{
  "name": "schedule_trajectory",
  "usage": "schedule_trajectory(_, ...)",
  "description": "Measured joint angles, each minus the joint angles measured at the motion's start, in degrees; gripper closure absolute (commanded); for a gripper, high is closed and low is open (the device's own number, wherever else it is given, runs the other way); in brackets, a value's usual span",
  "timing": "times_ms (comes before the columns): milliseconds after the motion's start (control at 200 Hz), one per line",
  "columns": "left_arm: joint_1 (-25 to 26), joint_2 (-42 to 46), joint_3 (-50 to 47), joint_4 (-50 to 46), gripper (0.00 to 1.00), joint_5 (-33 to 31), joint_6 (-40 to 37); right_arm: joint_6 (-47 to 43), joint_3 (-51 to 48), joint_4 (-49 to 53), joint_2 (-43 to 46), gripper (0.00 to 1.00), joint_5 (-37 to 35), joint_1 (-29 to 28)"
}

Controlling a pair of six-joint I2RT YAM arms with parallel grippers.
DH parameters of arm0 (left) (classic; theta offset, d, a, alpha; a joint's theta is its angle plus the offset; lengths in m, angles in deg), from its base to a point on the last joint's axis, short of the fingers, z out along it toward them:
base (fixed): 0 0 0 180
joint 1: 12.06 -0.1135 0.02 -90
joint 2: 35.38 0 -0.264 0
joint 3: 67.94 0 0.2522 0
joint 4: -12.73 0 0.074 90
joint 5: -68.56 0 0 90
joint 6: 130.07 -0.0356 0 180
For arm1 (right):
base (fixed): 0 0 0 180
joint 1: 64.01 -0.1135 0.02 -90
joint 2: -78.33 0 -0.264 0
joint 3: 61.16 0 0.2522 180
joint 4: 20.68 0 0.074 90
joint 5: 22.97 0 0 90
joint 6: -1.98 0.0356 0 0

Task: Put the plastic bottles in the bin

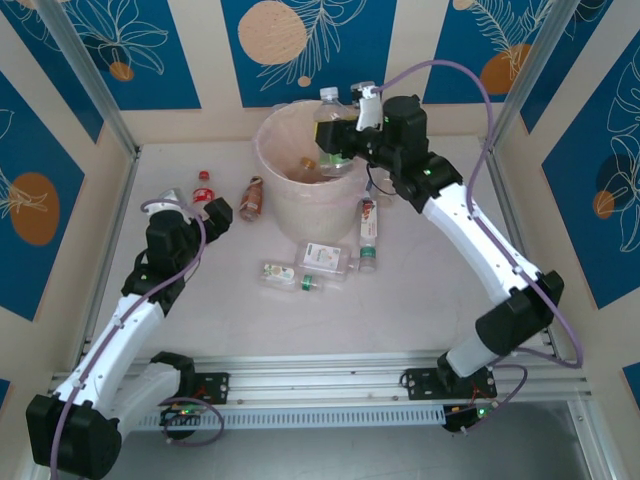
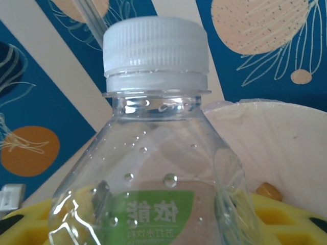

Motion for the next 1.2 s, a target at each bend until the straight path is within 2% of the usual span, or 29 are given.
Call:
schedule_trajectory(300,-0.4,0.2,-0.1,0.0,0.0,0.4,0.0,-1.7,4.9,6.1,-8.4,0.6,-8.3,-0.4)
schedule_trajectory(445,-0.5,0.2,-0.1,0.0,0.0,0.5,0.0,-2.6,9.3,10.1,-12.6,0.46,-15.3,-1.1)
schedule_trajectory(555,-0.7,0.2,-0.2,-0.1,0.0,0.5,0.0,-3.0,11.4,12.8,-15.1,0.34,-23.9,-2.4)
schedule_trajectory(760,-1.0,0.2,-0.3,-0.4,0.0,0.5,0.0,-4.9,13.3,14.9,-18.0,0.17,-38.5,-5.5)
schedule_trajectory(870,-1.2,0.2,-0.3,-0.5,0.0,0.5,0.0,-6.0,14.2,15.7,-18.6,0.15,-43.7,-6.6)
schedule_trajectory(1005,-1.4,0.2,-0.4,-0.5,0.0,0.4,0.0,-6.2,14.6,16.3,-18.7,0.14,-46.1,-6.8)
schedule_trajectory(1200,-1.8,0.1,-0.8,-1.2,0.0,0.4,0.0,-6.6,14.0,15.4,-18.4,0.08,-45.0,-7.2)
